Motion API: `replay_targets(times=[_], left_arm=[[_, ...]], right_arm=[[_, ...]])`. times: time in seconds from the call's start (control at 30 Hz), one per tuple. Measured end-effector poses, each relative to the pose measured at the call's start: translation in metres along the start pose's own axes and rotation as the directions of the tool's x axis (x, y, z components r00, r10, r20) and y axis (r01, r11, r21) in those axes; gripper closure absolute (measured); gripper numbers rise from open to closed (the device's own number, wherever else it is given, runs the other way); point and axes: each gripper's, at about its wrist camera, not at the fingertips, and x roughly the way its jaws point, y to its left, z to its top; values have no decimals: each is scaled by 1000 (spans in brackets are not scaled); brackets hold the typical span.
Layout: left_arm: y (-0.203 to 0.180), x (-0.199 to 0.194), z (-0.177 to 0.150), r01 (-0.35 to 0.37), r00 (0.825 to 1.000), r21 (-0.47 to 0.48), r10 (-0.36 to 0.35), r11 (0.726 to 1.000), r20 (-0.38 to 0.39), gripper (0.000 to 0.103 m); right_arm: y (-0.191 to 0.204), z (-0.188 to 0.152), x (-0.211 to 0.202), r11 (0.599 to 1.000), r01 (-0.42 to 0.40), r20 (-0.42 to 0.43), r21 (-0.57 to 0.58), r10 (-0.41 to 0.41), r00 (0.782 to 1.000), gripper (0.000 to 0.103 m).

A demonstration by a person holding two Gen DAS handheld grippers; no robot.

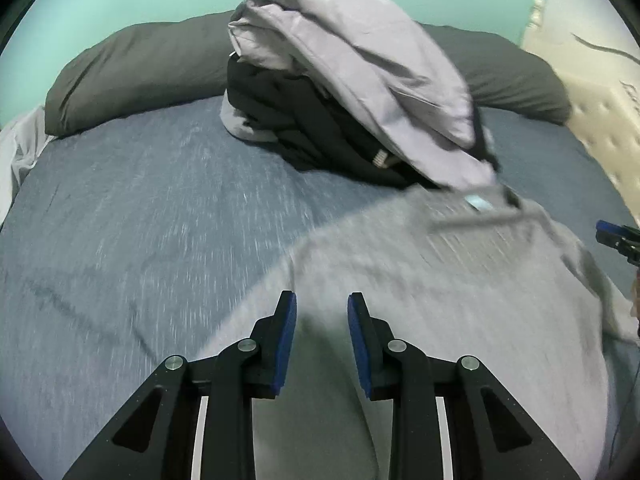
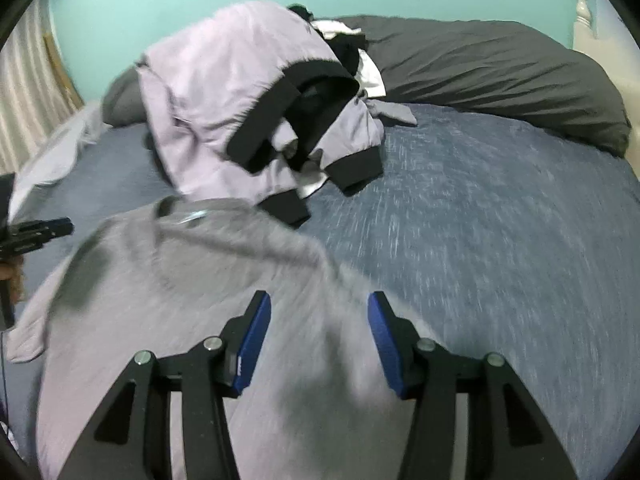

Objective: Fold clothes

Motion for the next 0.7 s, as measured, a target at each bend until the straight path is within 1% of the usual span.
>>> replay_targets(times=[0.07, 0.13, 0.17, 0.2, 0.23, 0.33, 0.4, 0.5, 0.6, 0.7], left_arm=[[-3, -19, -20, 24, 1000, -4, -24, 1000, -9, 74], [-4, -35, -44, 46, 999, -30, -47, 998, -21, 72], [-4, -44, -58, 56, 998, -47, -57, 997, -28, 67], [-4, -51, -72, 65, 997, -63, -68, 996, -38, 59], [-4, -56, -87, 73, 996, -76, -77, 994, -53, 58], [-5, -68, -128, 95, 990, -111, -106, 989, -97, 58], [-10, -77, -153, 93, 987, -113, -106, 989, -117, 58], [-17, -90, -192, 96, 982, -123, -114, 988, -151, 58], [-25, -98, -227, 121, 970, -143, -148, 982, -192, 58], [-33, -107, -257, 152, 959, -162, -185, 975, -215, 58]], right_arm=[[5, -23, -23, 1000, -23, -11, -4, 23, 1000, 51], [12, -47, -42, 999, -42, -33, -12, 42, 999, 51], [15, -62, -49, 998, -58, -59, -8, 57, 997, 50], [18, -77, -55, 997, -73, -85, -4, 73, 994, 50], [21, -92, -62, 996, -88, -111, 1, 88, 990, 50], [31, -136, -82, 991, -129, -188, 14, 130, 973, 50], [36, -167, -91, 990, -139, -236, 22, 140, 962, 50], [42, -207, -106, 985, -157, -289, 70, 171, 942, 50], [51, -233, -119, 981, -172, -332, 91, 192, 924, 50], [62, -253, -126, 978, -181, -370, 101, 206, 906, 50]])
